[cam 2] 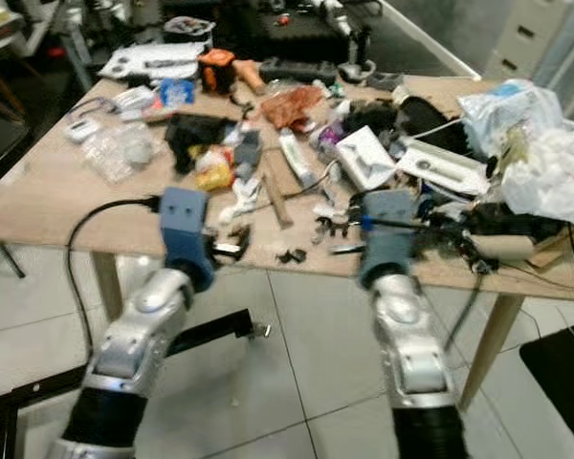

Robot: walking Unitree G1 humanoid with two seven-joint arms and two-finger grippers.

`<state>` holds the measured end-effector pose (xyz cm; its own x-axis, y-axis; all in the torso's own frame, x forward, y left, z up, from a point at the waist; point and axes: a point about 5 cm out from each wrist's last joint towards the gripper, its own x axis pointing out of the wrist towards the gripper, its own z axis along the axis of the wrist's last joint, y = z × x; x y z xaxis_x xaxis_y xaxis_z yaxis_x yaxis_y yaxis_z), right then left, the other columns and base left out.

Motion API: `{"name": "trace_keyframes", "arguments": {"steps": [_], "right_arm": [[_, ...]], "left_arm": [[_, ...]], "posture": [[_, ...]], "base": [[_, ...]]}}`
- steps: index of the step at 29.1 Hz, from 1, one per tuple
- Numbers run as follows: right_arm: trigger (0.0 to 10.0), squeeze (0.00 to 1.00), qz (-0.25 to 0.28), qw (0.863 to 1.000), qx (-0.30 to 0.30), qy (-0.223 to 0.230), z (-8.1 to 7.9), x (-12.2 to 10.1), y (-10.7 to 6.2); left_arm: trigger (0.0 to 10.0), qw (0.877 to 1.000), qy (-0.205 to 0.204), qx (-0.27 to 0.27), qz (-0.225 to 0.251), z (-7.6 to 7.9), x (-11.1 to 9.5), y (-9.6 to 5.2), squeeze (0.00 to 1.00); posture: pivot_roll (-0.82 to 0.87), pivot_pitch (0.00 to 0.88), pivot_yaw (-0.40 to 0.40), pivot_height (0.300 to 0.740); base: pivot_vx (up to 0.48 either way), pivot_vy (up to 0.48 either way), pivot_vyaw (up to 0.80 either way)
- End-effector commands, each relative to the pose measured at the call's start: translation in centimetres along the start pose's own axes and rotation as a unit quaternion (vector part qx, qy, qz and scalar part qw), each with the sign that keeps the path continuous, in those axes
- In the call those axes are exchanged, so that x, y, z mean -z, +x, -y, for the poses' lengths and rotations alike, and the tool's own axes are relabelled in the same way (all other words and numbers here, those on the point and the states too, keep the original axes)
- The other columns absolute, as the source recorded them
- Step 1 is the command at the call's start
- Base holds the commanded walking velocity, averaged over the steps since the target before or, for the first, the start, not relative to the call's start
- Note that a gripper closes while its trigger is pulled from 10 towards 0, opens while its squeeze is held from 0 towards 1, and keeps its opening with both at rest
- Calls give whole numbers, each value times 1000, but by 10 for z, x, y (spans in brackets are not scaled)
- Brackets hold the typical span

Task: Picking trash to rubbish bin

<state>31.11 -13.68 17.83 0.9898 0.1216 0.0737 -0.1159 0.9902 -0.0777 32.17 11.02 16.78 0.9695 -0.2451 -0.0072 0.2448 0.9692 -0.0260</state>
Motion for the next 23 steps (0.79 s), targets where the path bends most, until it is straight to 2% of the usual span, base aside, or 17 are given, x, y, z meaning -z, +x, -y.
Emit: {"name": "trace_keyframes", "arguments": {"steps": [1,18,23], "right_arm": [[10000,0,-3,1000,16,1,8,3,-2],[10000,0,-4,1000,15,1,8,3,-2],[10000,0,-4,1000,16,1,8,3,-2]], "left_arm": [[10000,1000,-5,10,0,5,2,0,0],[10000,1000,-5,9,-1,5,2,0,0],[10000,1000,8,-7,-1,2,3,1,0]], "posture": [[-60,120,12,740],[-61,124,10,740],[-61,126,8,740]], "base": [[382,0,0],[368,0,0],[109,0,0]]}}
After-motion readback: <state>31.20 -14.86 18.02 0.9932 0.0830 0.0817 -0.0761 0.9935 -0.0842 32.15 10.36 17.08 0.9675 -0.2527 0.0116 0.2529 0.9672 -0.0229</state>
